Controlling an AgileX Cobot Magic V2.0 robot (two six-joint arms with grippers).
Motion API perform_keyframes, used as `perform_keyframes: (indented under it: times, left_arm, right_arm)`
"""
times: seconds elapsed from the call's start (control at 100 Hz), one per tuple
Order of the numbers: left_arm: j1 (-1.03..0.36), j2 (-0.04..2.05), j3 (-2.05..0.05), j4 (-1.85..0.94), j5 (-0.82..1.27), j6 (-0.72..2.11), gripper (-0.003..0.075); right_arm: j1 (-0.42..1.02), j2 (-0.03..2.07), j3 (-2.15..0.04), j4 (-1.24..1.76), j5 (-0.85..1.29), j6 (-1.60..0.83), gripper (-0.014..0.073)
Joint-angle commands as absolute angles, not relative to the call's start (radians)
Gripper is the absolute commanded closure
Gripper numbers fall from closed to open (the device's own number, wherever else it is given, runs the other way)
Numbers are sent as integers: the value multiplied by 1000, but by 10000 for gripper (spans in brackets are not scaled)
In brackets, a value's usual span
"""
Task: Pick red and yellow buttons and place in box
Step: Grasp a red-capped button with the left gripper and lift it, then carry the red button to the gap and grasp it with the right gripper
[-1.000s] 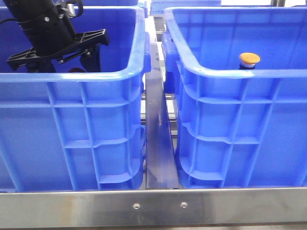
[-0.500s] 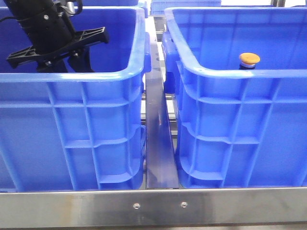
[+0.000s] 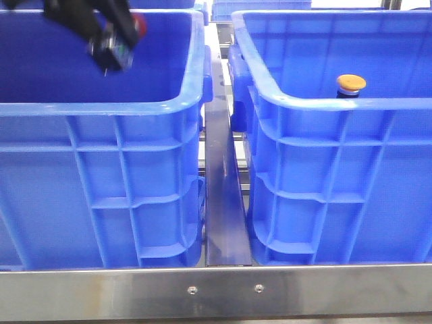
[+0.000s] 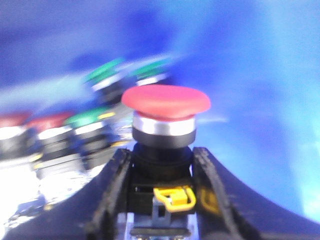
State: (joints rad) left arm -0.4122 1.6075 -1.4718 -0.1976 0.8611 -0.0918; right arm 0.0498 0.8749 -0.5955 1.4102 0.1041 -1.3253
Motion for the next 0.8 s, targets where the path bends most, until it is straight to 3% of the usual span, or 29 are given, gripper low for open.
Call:
perform_keyframes:
  times: [0.0,0.46,0.79]
  left_arm:
    - [-447,1513,-1501,-220,826,-64,616]
    - [-682,1472,-1501,-330,903,220,616]
    - [-705,1472,-1501,-330,903,241,616]
  right_arm:
    - [50,862,-622,1418,88,-1337,48]
    - [50,862,-622,1418,104,-1337,48]
    - [50,893,-684,1452,259,-1297,48]
